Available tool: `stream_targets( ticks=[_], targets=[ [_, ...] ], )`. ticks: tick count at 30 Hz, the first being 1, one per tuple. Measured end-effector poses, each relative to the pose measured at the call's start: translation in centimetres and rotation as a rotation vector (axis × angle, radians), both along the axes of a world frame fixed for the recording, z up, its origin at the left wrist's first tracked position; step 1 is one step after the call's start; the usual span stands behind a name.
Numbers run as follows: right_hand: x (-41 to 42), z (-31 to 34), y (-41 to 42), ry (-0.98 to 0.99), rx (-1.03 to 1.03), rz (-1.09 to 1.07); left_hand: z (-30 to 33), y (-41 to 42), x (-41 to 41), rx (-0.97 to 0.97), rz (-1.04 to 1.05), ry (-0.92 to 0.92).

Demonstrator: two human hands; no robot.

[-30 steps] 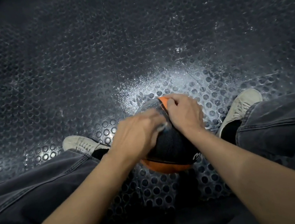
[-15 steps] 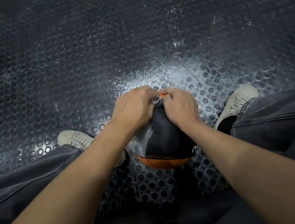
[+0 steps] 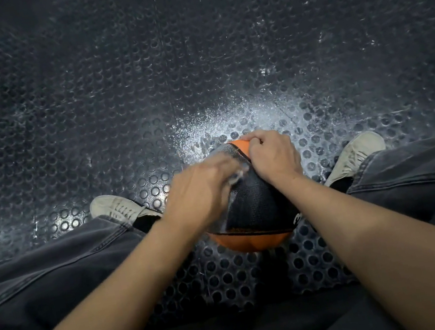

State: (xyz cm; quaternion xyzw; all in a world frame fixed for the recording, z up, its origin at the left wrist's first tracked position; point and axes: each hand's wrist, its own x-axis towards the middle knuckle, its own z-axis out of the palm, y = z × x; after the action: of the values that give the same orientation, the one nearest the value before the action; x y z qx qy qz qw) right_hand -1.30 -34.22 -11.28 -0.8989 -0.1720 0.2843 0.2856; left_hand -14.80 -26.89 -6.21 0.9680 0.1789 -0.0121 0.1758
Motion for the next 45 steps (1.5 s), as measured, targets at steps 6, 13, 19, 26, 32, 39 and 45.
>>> stream_targets(
  ticks=[6, 13, 19, 26, 32, 39, 45],
  targets=[
    [0.0, 0.1, -0.4, 0.008, 0.016, 0.074, 0.1, -1.0, -2.1, 0.005, -0.047, -0.016],
    [0.6, -0.2, 0.2, 0.020, -0.005, -0.108, -0.3, -1.6, -1.7, -0.010, 0.056, -0.035],
    [-0.1, -0.1, 0.2, 0.001, 0.013, -0.077, -0.6, -0.6, 0.4, 0.026, 0.124, -0.047],
    [0.7, -0.2, -0.3, 0.031, 0.000, -0.105, -0.1, -2.2, -3.0, -0.039, 0.047, -0.021],
    [-0.8, 0.0, -0.3, -0.021, 0.019, -0.042, -0.7, -0.8, 2.0, 0.032, 0.178, -0.002],
    [0.0, 0.2, -0.4, 0.012, 0.000, -0.071, 0.1, -2.5, -3.4, -0.035, -0.141, -0.060],
    [-1.4, -0.2, -0.4, -0.010, 0.046, -0.053, -0.6, 0.5, 3.1, 0.063, 0.108, 0.020]
  ],
)
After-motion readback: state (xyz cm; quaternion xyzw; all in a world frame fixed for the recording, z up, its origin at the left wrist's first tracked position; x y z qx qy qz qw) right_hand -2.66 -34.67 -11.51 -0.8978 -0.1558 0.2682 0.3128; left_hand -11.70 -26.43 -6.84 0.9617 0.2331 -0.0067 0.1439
